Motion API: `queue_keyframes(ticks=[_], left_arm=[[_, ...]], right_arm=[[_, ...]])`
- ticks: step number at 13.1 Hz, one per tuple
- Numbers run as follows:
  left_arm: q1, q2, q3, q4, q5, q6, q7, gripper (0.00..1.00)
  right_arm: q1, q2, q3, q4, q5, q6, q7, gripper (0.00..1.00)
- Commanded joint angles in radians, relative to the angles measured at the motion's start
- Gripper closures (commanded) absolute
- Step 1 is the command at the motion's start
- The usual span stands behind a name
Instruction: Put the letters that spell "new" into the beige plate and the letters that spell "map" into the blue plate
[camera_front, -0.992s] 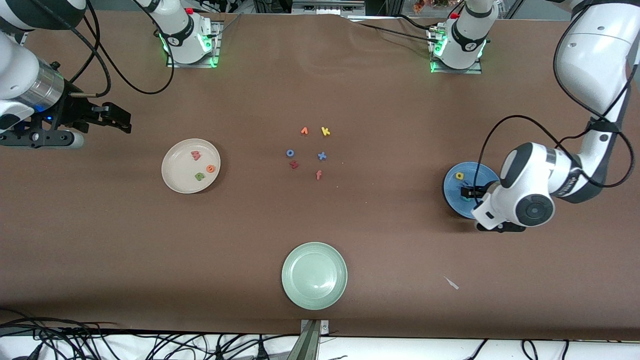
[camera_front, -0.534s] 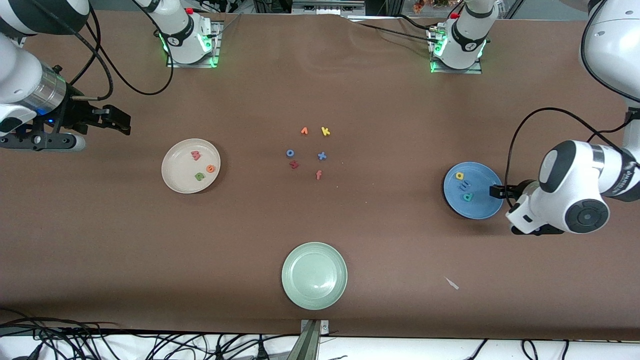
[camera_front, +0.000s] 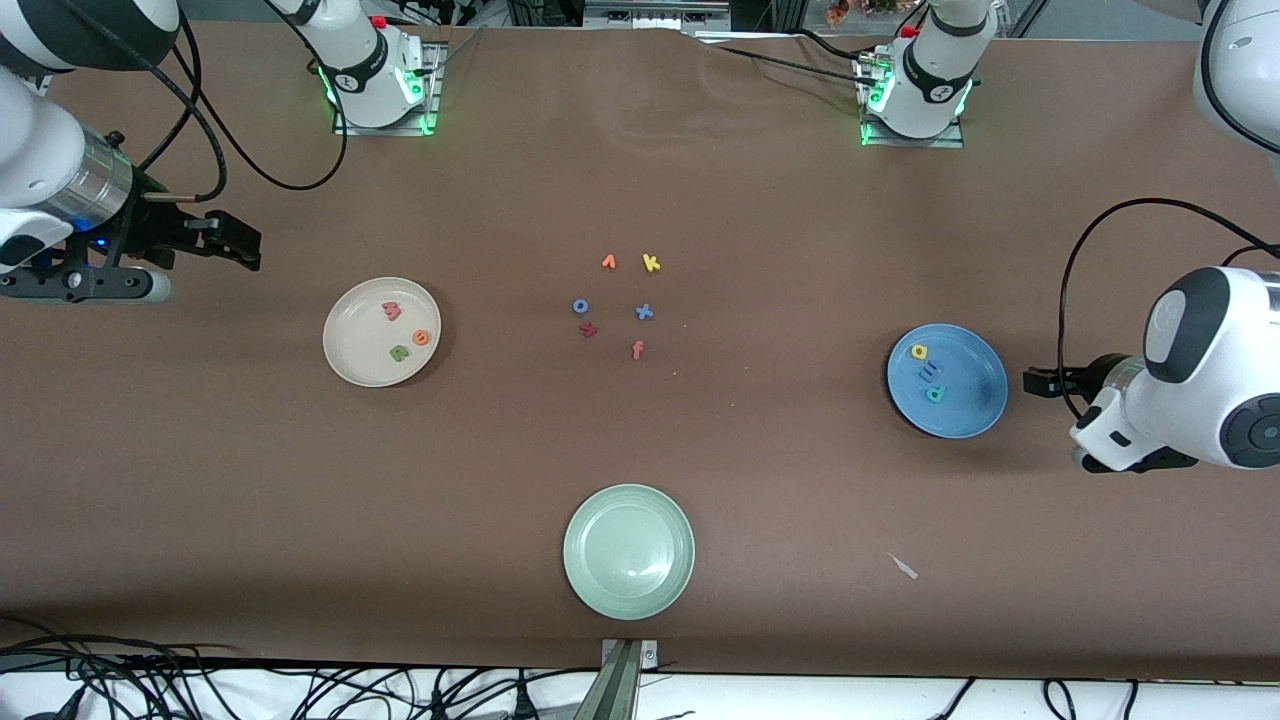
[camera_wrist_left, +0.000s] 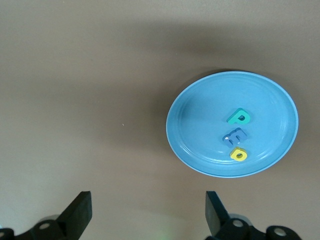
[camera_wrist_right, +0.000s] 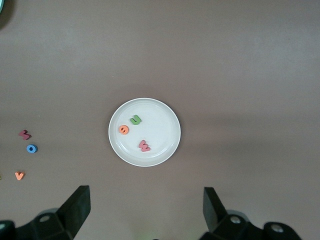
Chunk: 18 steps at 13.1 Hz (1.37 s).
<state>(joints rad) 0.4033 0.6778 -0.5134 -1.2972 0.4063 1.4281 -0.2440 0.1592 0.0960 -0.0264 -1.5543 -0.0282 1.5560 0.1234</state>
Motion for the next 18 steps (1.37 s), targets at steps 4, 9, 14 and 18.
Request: queue_keyframes(ticks=[4,9,14,18], left_arm=[[0.000,-0.165,0.056,-0.020,-0.162,-0.009,0.026,0.00],[-0.222,-0.404,0.392,-0.112,-0.425,-0.009,0.031,0.00],[-0.305,-0.514,0.427,-0.114,-0.416,-0.008,0.035,0.00],[-0.310,-0.573,0.431,-0.163,-0.423,0.066,0.037,0.00]], right_arm=[[0.002,0.013,0.000,0.031,-0.016,-0.017,-0.007,0.00],[0.002,0.013,0.000,0.031,-0.016,-0.017,-0.007,0.00],[0.002,0.013,0.000,0.031,-0.016,-0.017,-0.007,0.00],[0.002,0.013,0.000,0.031,-0.016,-0.016,-0.007,0.00]])
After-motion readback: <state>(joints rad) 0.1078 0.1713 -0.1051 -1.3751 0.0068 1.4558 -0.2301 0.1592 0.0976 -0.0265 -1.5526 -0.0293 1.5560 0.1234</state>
